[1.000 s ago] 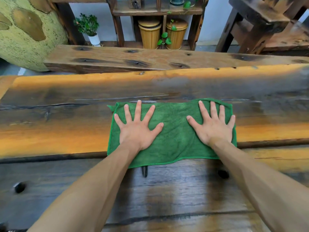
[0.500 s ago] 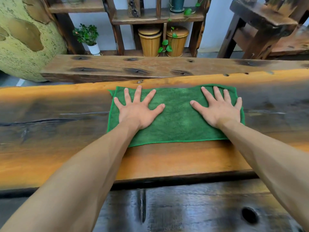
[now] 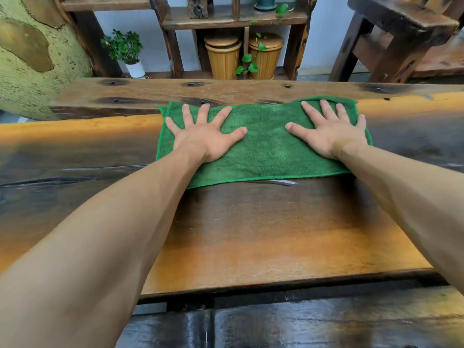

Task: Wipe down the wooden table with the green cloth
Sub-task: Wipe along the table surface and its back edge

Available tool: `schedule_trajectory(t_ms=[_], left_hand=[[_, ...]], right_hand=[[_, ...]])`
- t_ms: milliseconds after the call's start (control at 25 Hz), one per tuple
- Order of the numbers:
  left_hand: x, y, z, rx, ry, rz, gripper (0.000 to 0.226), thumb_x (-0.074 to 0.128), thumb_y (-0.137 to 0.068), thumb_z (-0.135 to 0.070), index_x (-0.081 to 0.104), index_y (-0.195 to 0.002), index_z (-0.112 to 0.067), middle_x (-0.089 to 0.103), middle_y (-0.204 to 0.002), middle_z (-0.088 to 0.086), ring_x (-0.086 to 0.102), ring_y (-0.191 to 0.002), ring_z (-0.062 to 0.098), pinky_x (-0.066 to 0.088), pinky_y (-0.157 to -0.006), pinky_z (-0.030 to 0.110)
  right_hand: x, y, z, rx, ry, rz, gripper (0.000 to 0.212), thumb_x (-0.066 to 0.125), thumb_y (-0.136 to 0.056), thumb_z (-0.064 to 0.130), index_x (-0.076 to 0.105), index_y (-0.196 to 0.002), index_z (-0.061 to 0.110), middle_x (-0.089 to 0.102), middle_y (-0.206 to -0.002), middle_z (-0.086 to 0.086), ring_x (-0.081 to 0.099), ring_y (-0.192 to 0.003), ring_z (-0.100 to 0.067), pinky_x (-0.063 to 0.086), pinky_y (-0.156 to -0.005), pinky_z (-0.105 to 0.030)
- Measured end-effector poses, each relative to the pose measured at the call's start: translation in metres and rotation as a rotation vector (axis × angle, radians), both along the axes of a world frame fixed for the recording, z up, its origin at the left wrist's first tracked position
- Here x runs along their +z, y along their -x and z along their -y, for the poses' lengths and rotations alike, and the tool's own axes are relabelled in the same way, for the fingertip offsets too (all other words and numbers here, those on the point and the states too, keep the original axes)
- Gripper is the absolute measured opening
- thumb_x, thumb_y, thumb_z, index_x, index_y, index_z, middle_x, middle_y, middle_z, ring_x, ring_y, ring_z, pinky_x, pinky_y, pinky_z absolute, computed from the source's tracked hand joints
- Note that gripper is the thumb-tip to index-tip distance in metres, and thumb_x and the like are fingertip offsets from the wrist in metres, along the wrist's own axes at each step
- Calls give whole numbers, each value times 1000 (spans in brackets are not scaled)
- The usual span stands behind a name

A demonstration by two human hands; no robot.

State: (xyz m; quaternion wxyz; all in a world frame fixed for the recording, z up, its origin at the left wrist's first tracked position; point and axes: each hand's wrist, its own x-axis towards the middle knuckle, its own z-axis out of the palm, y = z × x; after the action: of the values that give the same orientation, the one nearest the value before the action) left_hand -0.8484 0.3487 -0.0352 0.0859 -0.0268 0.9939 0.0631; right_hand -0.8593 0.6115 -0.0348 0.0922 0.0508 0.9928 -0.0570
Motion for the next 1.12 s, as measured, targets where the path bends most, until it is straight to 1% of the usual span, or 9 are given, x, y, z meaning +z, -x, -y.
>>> schedule_trajectory(t_ms=[200,440,520,600,800,920,1120], left_hand=[[-1,15,-2,14,-5,-13,81,17,-82,-92,8,-155,-57,2,-171,-5,-8,-155,37,-9,-115,73],[-3,28,-5,60,-11,-45,75,16,-87,-87,16,-155,-54,10,-170,-1,0,-155,38,-8,-114,73],[-2,32,-4,63,-21,-49,75,16,-88,-86,16,-155,-54,11,-170,-2,1,-155,37,-8,-115,72],[-2,30,-3,55,-23,-47,74,15,-89,-86,12,-156,-54,8,-171,-3,-1,-156,36,-9,-115,71],[-2,15,-4,26,-2,-24,74,12,-88,-86,-1,-155,-56,-9,-170,-3,-12,-155,37,-10,-116,70],[-2,-5,-7,16,3,5,75,9,-88,-86,-5,-155,-55,-16,-169,-2,-16,-154,38,-10,-116,70],[-1,-61,-16,-15,19,7,75,6,-88,-85,-5,-155,-54,-18,-169,-1,-16,-154,38,-10,-116,70]], right_hand=[[-3,19,2,-10,-3,-12,89,14,-76,95,4,-154,54,-2,-168,10,-6,-154,-22,-4,-117,-66],[-5,36,2,-15,-11,-55,90,10,-75,94,14,-154,52,9,-167,10,1,-154,-23,-4,-116,-67],[-5,38,3,-13,-14,-63,89,10,-76,93,16,-154,51,11,-167,10,1,-154,-23,-3,-116,-67],[-5,36,4,-13,-20,-58,87,9,-77,92,14,-154,52,9,-167,10,0,-154,-23,-4,-116,-66],[-3,18,6,-19,-28,-21,83,9,-80,91,4,-154,54,-3,-168,9,-6,-154,-24,-5,-116,-67],[-2,-2,9,3,-38,2,83,7,-80,91,-1,-154,54,-8,-167,9,-9,-154,-25,-3,-116,-68],[-1,-62,14,19,-57,-28,81,5,-81,89,-2,-153,55,-9,-167,9,-8,-154,-25,-4,-116,-67]])
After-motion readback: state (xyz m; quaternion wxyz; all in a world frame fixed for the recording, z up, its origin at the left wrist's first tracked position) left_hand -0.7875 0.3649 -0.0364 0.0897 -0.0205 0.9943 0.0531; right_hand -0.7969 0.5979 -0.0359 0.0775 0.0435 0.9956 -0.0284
